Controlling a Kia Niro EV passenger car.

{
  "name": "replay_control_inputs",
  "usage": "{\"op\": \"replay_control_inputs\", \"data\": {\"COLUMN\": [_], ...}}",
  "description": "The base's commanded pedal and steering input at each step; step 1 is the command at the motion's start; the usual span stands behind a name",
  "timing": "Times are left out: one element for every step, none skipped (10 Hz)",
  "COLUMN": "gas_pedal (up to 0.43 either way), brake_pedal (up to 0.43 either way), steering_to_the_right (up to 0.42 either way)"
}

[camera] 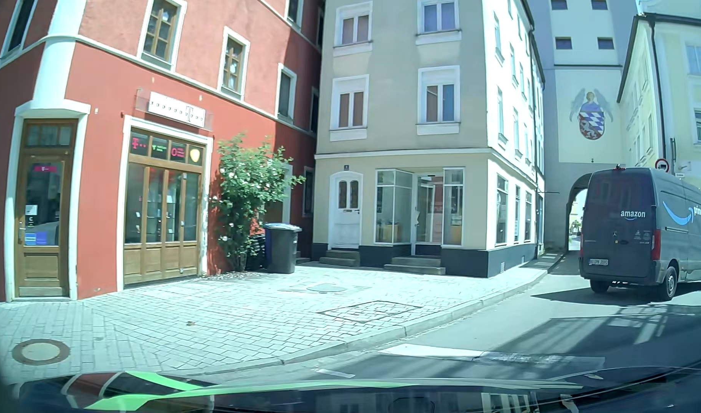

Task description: Follow the waypoints while adhering to traffic rules and regulations

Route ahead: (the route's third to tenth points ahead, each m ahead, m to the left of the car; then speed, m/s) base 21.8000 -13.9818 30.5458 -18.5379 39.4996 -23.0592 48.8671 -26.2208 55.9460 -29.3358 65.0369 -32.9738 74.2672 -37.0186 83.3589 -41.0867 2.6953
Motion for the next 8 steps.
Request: {"op": "replay_control_inputs", "data": {"gas_pedal": [0.067,0.079,0.079,0.079,0.087,0.087,0.110,0.110], "brake_pedal": [0.000,0.000,0.000,0.000,0.000,0.000,0.000,0.000], "steering_to_the_right": [0.524,0.509,0.492,0.473,0.457,0.440,0.427,0.414]}}
